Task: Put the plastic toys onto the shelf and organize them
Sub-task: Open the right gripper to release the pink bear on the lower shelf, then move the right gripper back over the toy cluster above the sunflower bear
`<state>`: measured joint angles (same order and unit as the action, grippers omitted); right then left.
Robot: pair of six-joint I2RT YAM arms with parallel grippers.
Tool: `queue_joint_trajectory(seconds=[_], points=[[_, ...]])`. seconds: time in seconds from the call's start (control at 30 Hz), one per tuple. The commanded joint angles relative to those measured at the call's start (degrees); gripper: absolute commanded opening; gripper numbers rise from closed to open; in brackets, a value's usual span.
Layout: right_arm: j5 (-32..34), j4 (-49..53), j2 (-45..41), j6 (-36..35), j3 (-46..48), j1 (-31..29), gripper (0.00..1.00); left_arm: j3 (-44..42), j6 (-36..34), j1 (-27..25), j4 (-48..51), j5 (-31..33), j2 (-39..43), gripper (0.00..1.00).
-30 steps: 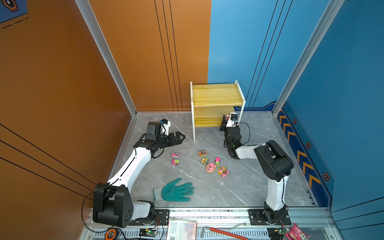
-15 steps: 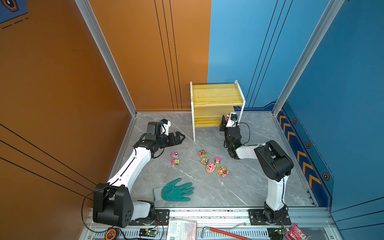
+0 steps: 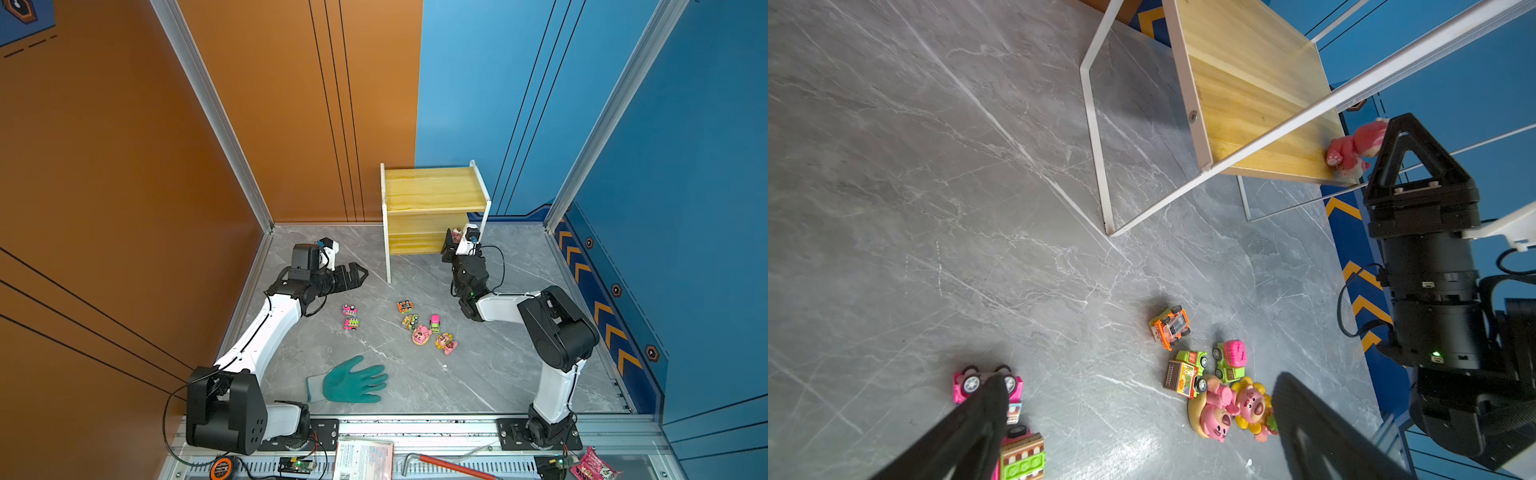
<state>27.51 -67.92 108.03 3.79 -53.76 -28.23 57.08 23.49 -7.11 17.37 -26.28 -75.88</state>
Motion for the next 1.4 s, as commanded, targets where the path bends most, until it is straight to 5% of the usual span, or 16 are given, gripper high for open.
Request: queue_joint_trajectory(seconds=[0.0, 0.4, 0.57, 0.93, 1.2, 1.37], points=[[0.9, 1.53, -2.65, -0.79, 1.99, -0.84, 0.64, -1.09, 0.07, 0.58, -0.23, -1.32, 0.75, 1.0], [2.33, 11.32, -18.02, -1.61, 13.29, -3.94, 0.7, -1.92, 0.33, 1.5, -0.23, 1.18, 1.02, 0.99], [1.53, 29.79, -30.02, 1.43, 17.01, -7.76, 0.71, -2.51, 0.35, 1.58, 0.06, 2.5, 1.34, 0.99], [-12.16, 74.87, -47.82, 9.92, 14.86, -11.65, 0.73, -2.41, -1.52, -0.85, 2.07, 5.66, 2.21, 1.0], [-20.25, 102.98, -40.96, 8.52, 1.83, -14.54, 0.75, -1.89, -4.35, -5.07, 4.16, 8.15, 2.68, 1.0], [-20.82, 111.22, -33.36, 4.61, -4.47, -16.81, 0.79, -1.18, -5.95, -5.8, 5.35, 8.23, 2.79, 1.0]])
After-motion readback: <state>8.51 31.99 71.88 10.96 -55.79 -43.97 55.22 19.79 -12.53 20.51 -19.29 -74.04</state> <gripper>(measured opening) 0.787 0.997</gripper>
